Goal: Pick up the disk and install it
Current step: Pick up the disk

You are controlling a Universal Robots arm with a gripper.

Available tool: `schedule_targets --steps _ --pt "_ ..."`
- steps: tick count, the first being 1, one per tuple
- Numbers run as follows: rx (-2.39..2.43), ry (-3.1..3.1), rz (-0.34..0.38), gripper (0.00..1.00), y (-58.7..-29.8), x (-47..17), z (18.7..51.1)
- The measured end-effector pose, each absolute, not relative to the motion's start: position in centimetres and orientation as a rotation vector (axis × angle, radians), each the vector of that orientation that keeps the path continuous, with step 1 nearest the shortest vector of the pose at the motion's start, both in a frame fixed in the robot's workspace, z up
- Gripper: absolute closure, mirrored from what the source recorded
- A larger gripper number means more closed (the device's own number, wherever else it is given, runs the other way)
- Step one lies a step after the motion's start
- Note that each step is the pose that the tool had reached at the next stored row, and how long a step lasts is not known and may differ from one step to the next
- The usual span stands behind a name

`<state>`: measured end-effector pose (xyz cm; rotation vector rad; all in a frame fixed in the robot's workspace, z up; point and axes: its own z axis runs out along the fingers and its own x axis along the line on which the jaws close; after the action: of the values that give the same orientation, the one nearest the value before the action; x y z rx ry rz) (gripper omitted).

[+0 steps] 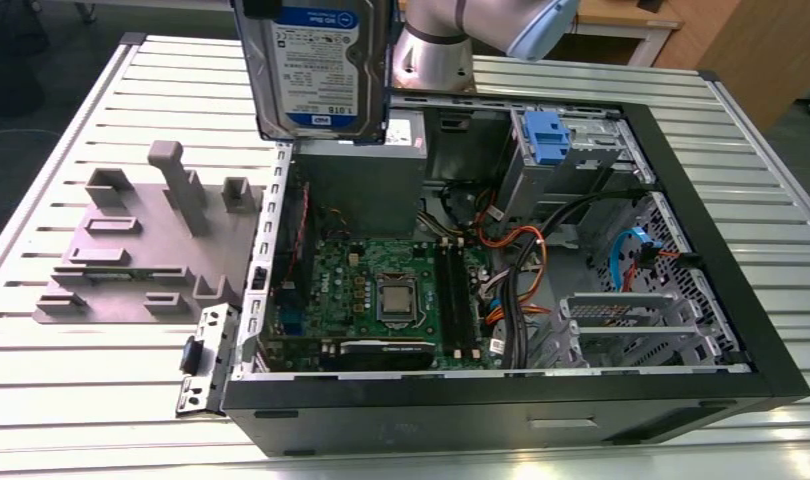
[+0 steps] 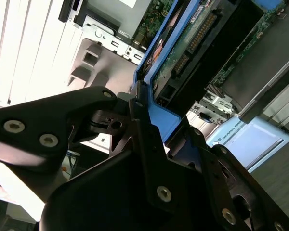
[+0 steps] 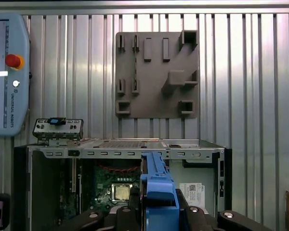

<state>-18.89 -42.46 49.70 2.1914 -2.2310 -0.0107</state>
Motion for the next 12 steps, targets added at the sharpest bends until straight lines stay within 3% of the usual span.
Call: schedule_targets --steps 12 --pt "2.191 -2.231 -0.011 0.64 -42.8 -15.9 49.5"
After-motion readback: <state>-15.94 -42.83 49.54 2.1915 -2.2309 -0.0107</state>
